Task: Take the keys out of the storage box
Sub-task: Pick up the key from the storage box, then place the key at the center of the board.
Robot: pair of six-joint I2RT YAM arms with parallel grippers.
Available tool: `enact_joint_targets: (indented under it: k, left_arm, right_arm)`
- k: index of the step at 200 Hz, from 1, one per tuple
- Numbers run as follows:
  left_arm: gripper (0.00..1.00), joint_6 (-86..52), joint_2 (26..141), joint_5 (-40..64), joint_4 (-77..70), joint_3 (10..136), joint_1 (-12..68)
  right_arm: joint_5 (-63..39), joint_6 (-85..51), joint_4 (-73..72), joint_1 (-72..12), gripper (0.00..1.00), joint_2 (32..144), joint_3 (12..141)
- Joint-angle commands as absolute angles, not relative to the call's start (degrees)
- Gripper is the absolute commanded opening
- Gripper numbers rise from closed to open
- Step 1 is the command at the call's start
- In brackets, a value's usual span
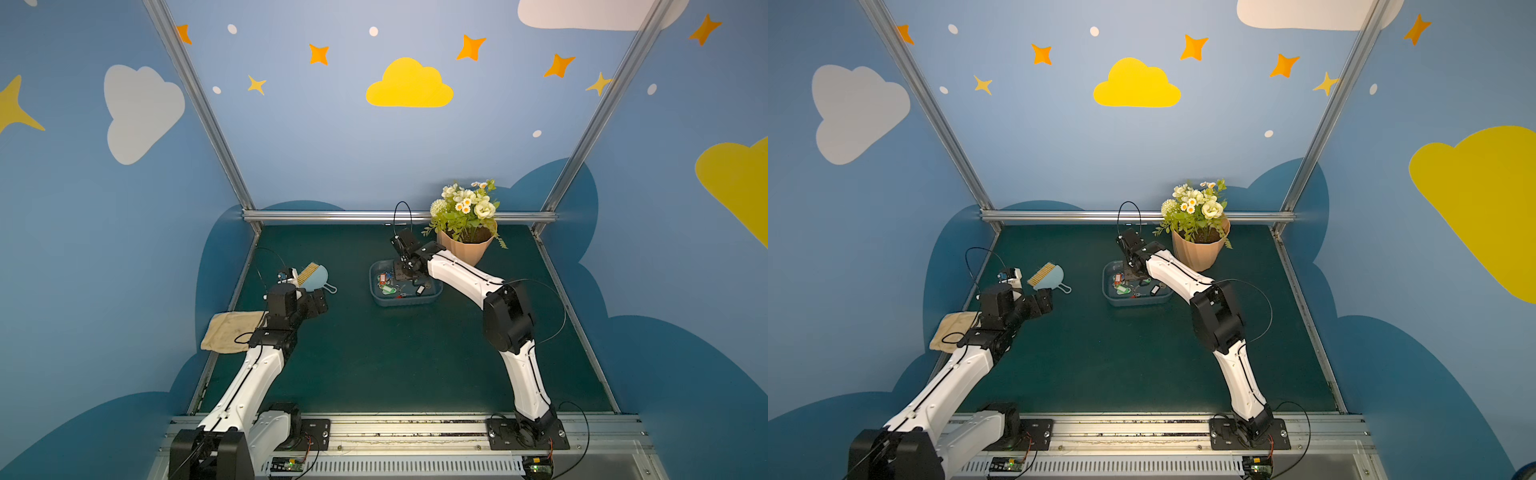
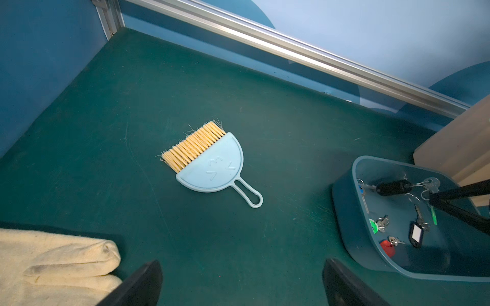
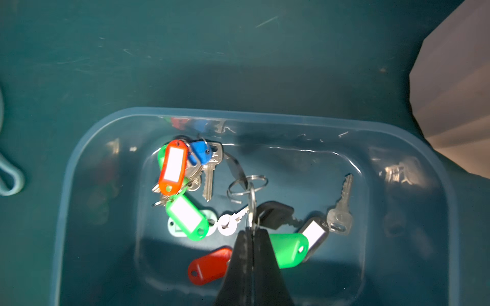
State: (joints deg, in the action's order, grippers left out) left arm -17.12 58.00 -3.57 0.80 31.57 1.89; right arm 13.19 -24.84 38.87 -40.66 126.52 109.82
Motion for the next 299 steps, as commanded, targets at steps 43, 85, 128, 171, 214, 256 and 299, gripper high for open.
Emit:
enact_joint_targets:
  k: [43,85,128,171,214,256,299]
  left_arm:
    - [1.0,-15.96,58.05,12.21,-4.4,30.5,1.93]
    - [1.0,-19.45,63.19,25.26,-12.73,31.7,3.89]
    - [1.0,-19.31,79.93,40.64,-17.82,42.91,9.83]
    - [0.83,-19.61,93.89,55.24,-18.1,55.36,11.46]
    - [0.7,-14.58,98.34,59.8,-13.18,61.51,13.5]
    - [0.55,-9.69,102.23,59.62,-5.26,67.38,14.85]
    - [0.5,-3.59,105.18,53.65,3.66,72.48,17.04]
  right_arm:
    - [-6.16,-16.13,28.9,-38.36,0.0,119.79,100.98]
    - [-22.77,-12.53,23.75,-33.91,0.0,118.75,96.39]
    - [-26.34,-10.04,23.11,-32.57,0.0,116.36,94.46]
    - [-27.53,-8.05,23.49,-31.49,0.0,112.94,92.19]
    - [-31.14,-6.49,23.45,-30.24,0.0,110.1,90.37]
    - [-32.6,-5.73,24.16,-29.8,0.0,107.83,89.57]
    - [-34.02,-5.65,24.08,-29.82,0.0,106.2,88.47]
